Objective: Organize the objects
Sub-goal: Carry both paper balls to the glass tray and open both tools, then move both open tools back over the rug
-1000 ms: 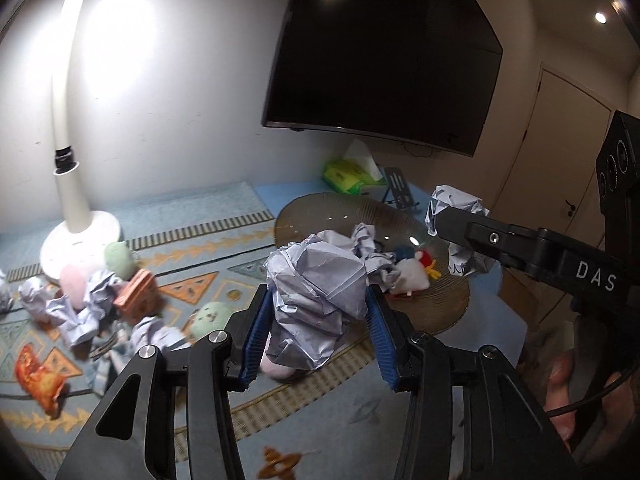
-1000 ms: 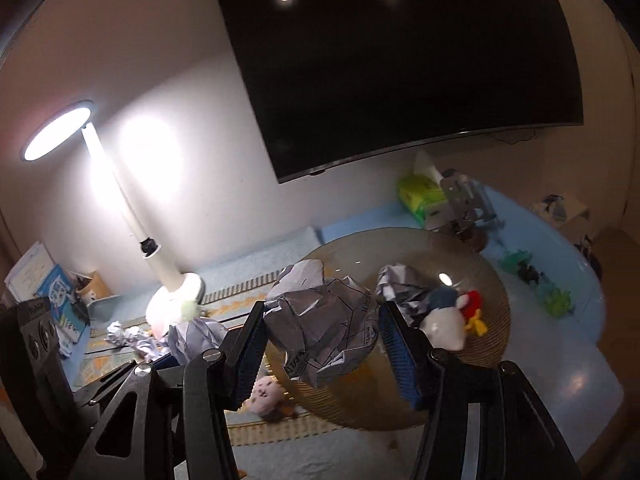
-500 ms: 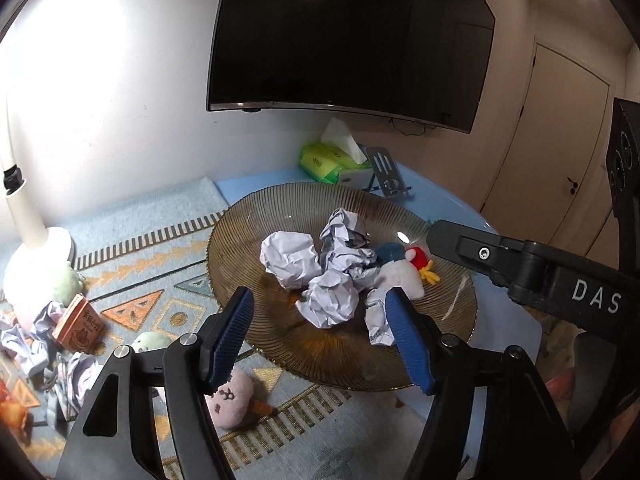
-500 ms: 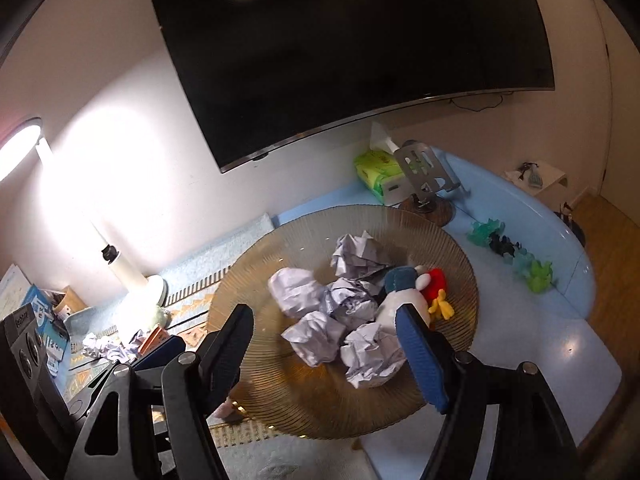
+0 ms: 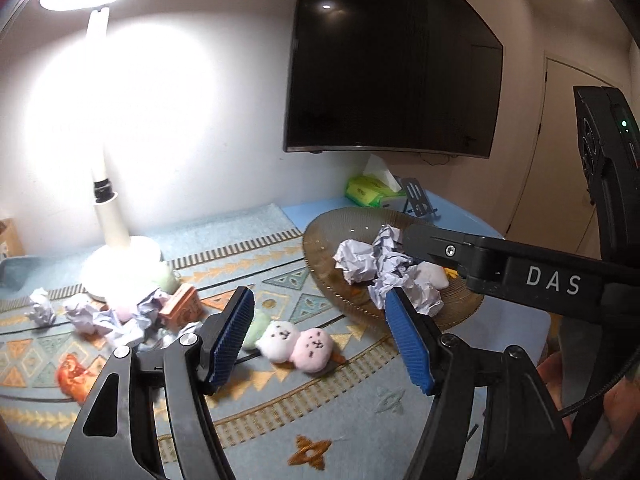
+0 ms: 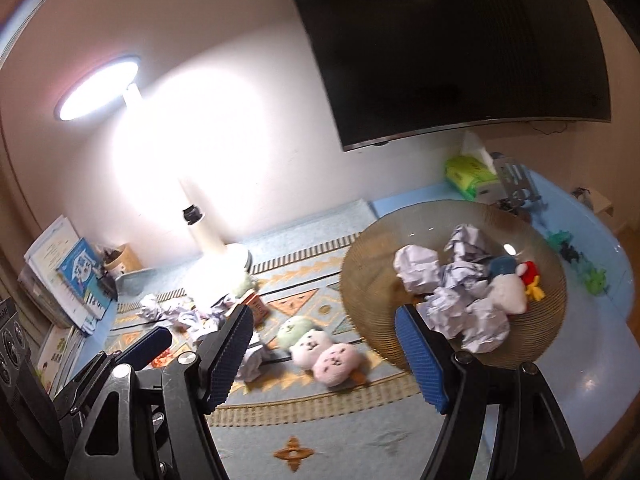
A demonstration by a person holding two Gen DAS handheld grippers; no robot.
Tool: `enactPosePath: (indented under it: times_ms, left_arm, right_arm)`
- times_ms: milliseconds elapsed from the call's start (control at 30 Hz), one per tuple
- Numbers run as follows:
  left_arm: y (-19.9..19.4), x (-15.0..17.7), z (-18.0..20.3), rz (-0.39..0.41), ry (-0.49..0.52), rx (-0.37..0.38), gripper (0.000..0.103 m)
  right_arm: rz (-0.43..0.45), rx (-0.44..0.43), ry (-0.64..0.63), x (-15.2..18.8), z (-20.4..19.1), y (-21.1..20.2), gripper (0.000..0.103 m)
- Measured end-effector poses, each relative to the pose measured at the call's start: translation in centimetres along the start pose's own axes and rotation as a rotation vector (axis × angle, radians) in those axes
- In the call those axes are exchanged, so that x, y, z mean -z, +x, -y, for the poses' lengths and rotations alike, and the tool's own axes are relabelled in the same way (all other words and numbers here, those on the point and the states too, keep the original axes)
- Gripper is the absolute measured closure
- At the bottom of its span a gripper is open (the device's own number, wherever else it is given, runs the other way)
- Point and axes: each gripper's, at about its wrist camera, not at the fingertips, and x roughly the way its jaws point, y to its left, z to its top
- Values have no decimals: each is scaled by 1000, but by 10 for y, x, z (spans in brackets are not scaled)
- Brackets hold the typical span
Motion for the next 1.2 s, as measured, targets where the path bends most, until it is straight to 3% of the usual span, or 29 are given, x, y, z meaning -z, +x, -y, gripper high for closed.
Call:
enactPosePath:
  times_ms: [333,500,700,800,900,1000,1200]
  left_arm:
    - [-54,42,-105,1,-132,-182,37]
    - [-61,83,-170,-53,-234,-297,37]
    - [-59,126,-221,-116,-335,-377,37]
    - [-54,133,-232,-143,-389,-346,37]
    - [-55,137,-237,-143,-416,-326,37]
    - [-53,138,-236,-156,-422,-339,37]
    - [-49,138,-238,-171,-425,-336,37]
  right_arm:
    - [-97,-97,-134,50,-108,46,31]
    - [-170,-134,-162,88,-135,86,31]
    - [-229,-140,-203,121,-148,126,31]
    - [-291,-119,-169,128,-143,141,31]
    - [-289,-132,-161,128,-141,142,28]
    - [-292,-133,-159,128,-141,142,14]
    - [-274,-125,-173,127,-143,138,13]
